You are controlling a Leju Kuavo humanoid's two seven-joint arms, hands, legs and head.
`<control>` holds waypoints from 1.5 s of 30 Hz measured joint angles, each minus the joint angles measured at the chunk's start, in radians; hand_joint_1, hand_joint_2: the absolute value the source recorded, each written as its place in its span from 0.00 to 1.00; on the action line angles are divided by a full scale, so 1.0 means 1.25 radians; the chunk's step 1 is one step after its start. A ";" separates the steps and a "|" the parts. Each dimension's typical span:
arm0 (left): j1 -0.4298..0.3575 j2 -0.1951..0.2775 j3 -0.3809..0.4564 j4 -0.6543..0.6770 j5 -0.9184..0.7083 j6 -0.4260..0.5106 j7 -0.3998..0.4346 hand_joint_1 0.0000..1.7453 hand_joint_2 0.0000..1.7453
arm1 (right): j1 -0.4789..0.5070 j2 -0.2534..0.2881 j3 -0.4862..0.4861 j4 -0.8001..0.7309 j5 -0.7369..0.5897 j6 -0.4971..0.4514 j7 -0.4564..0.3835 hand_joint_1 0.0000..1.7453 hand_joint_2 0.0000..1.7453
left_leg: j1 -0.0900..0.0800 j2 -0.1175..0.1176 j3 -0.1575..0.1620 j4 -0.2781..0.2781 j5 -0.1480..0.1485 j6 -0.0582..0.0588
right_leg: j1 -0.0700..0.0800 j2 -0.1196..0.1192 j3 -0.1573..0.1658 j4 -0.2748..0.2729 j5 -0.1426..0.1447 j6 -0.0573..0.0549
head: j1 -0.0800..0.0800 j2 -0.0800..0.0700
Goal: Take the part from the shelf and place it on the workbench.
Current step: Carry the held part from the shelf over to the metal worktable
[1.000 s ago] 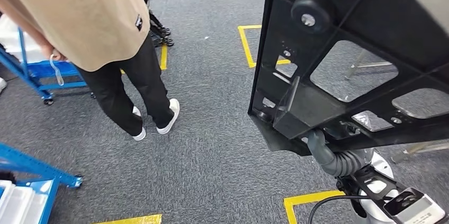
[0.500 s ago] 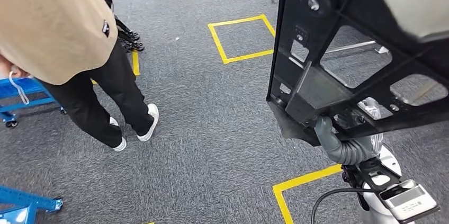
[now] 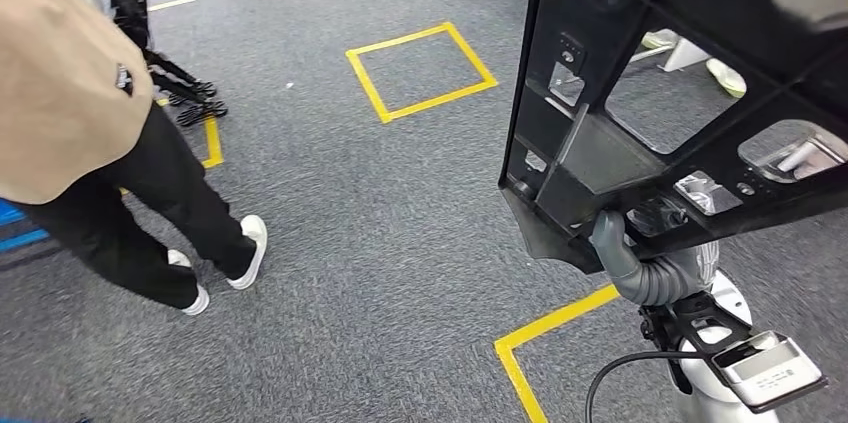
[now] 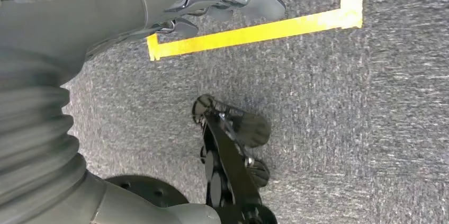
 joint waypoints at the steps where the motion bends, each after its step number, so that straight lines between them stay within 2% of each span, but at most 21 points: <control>1: 0.001 0.001 0.000 0.000 0.000 0.000 -0.001 0.00 1.00 | 0.001 0.001 0.000 0.000 0.000 0.000 0.000 1.00 1.00 | 0.000 -0.002 -0.012 0.024 -0.009 0.000 | 0.001 0.004 0.000 0.000 0.000 -0.001 | 0.000 0.000; 3: 0.003 0.003 0.001 0.000 0.000 0.000 -0.002 0.00 1.00 | 0.003 0.005 0.000 0.000 0.000 0.000 0.001 1.00 1.00 | 0.000 -0.006 -0.043 0.080 -0.020 0.001 | 0.003 0.019 0.000 0.001 0.000 -0.002 | -0.001 0.000; 7: 0.000 0.013 0.008 0.000 0.008 -0.001 0.004 0.00 1.00 | 0.006 0.018 0.000 0.001 0.006 0.000 0.003 1.00 1.00 | -0.004 -0.061 0.036 -0.134 0.104 0.026 | 0.003 0.100 -0.003 0.002 0.004 0.013 | -0.001 0.000; 8: -0.002 0.014 0.008 0.000 0.009 -0.001 0.006 0.00 1.00 | 0.008 0.018 0.000 0.001 0.007 -0.001 0.004 1.00 1.00 | -0.003 -0.054 0.041 -0.143 0.105 0.029 | 0.002 0.101 -0.006 0.004 0.004 0.019 | -0.001 0.000; 10: -0.005 0.014 0.008 0.000 0.008 0.003 0.011 0.00 1.00 | 0.009 0.019 -0.001 0.001 0.010 -0.001 0.005 1.00 1.00 | 0.000 -0.035 0.045 -0.155 0.112 0.038 | 0.004 0.066 -0.022 0.035 -0.018 0.025 | 0.003 0.000; 12: -0.003 0.014 0.008 0.000 0.006 0.007 0.016 0.00 1.00 | 0.011 0.019 -0.002 0.002 0.014 -0.001 0.005 1.00 1.00 | 0.000 -0.015 0.046 -0.160 0.114 0.043 | 0.003 0.021 -0.066 0.125 -0.067 0.030 | 0.006 0.000; 14: 0.000 0.013 0.008 0.000 0.004 0.010 0.019 0.00 1.00 | 0.015 0.019 -0.002 0.004 0.016 -0.001 0.005 1.00 1.00 | -0.001 0.006 0.046 -0.159 0.112 0.043 | -0.003 0.008 -0.109 0.212 -0.097 0.038 | 0.006 0.000; 15: 0.000 0.013 0.008 0.000 0.004 0.011 0.020 0.00 1.00 | 0.017 0.019 -0.002 0.005 0.017 -0.001 0.005 1.00 1.00 | 0.000 0.017 0.046 -0.158 0.110 0.042 | -0.007 0.005 -0.111 0.219 -0.092 0.042 | 0.006 0.000; 18: -0.001 0.010 0.008 0.000 0.003 0.012 0.021 0.00 1.00 | 0.018 0.019 -0.002 0.007 0.019 -0.001 0.005 1.00 1.00 | 0.000 0.043 0.047 -0.150 0.102 0.032 | -0.011 -0.030 -0.038 0.084 -0.027 0.047 | 0.006 0.000; 20: -0.001 0.010 0.008 0.000 0.002 0.012 0.021 0.00 1.00 | 0.017 0.019 -0.001 0.007 0.023 -0.001 0.005 1.00 1.00 | -0.003 0.056 0.049 -0.143 0.095 0.021 | -0.007 -0.053 -0.001 0.014 -0.008 0.040 | 0.006 0.000; 23: -0.003 0.008 0.008 0.000 -0.002 0.013 0.022 0.00 1.00 | 0.016 0.020 0.001 0.008 0.028 -0.001 0.005 1.00 1.00 | -0.002 0.074 0.056 -0.143 0.088 0.006 | -0.004 -0.034 -0.001 0.006 -0.008 0.025 | 0.005 0.000; 25: -0.005 0.006 0.007 0.000 -0.003 0.013 0.020 0.00 1.00 | 0.016 0.020 0.003 0.009 0.028 -0.001 0.005 1.00 1.00 | 0.002 0.051 0.049 -0.118 0.067 -0.002 | -0.007 -0.018 0.001 0.002 -0.005 0.015 | 0.003 0.000; 28: 0.001 0.002 0.007 0.000 -0.001 0.016 0.018 0.00 1.00 | 0.023 0.022 0.010 0.010 0.025 -0.002 0.005 1.00 1.00 | 0.005 -0.001 -0.018 0.030 -0.009 -0.006 | -0.006 0.007 0.002 0.001 -0.004 0.006 | 0.000 0.000; 30: 0.007 0.000 0.008 0.000 0.000 0.018 0.017 0.00 1.00 | 0.032 0.023 0.015 0.011 0.024 -0.003 0.003 1.00 1.00 | 0.004 -0.008 -0.051 0.093 -0.019 -0.004 | -0.002 0.029 0.003 0.002 -0.005 0.004 | -0.001 0.000; 32: 0.008 -0.002 0.008 0.000 0.001 0.018 0.017 0.00 1.00 | 0.040 0.023 0.021 0.008 0.032 -0.008 0.000 1.00 1.00 | 0.004 -0.016 -0.030 0.035 0.029 0.004 | 0.001 0.051 0.005 0.002 -0.005 0.004 | -0.001 0.000; 34: 0.009 -0.002 0.008 0.000 -0.001 0.017 0.015 0.00 1.00 | 0.045 0.023 0.029 0.003 0.049 -0.019 -0.001 1.00 1.00 | 0.003 -0.051 0.016 -0.077 0.081 0.016 | 0.001 0.071 0.006 0.003 -0.005 0.006 | 0.000 0.000; 36: 0.009 -0.003 0.008 0.000 -0.003 0.013 0.012 0.00 1.00 | 0.050 0.025 0.039 -0.003 0.063 -0.027 0.003 1.00 1.00 | 0.001 -0.075 0.040 -0.132 0.094 0.023 | -0.003 0.089 0.002 0.004 -0.003 0.015 | -0.001 0.000; 38: 0.007 -0.004 0.007 0.000 -0.004 0.007 0.007 0.00 1.00 | 0.055 0.027 0.047 -0.008 0.072 -0.030 0.011 1.00 1.00 | -0.001 -0.063 0.046 -0.141 0.094 0.027 | -0.006 0.105 -0.001 0.001 0.000 0.027 | -0.003 0.000; 41: 0.002 -0.007 0.007 0.000 -0.004 -0.006 0.003 0.00 1.00 | 0.047 0.027 0.053 -0.011 0.072 -0.028 0.023 1.00 1.00 | 0.004 -0.034 0.055 -0.159 0.104 0.040 | -0.003 0.057 -0.023 0.043 -0.028 0.038 | 0.001 0.000; 43: 0.003 -0.007 0.007 0.000 -0.003 -0.010 0.001 0.00 1.00 | 0.035 0.027 0.056 -0.008 0.057 -0.021 0.026 1.00 1.00 | 0.001 -0.012 0.056 -0.161 0.104 0.045 | -0.005 0.016 -0.071 0.142 -0.078 0.044 | 0.005 0.000; 45: 0.004 -0.007 0.008 0.000 -0.002 -0.010 0.002 0.00 1.00 | 0.026 0.027 0.058 0.000 0.038 -0.014 0.026 1.00 1.00 | 0.000 0.009 0.055 -0.159 0.102 0.045 | -0.008 0.006 -0.107 0.215 -0.098 0.049 | 0.005 0.000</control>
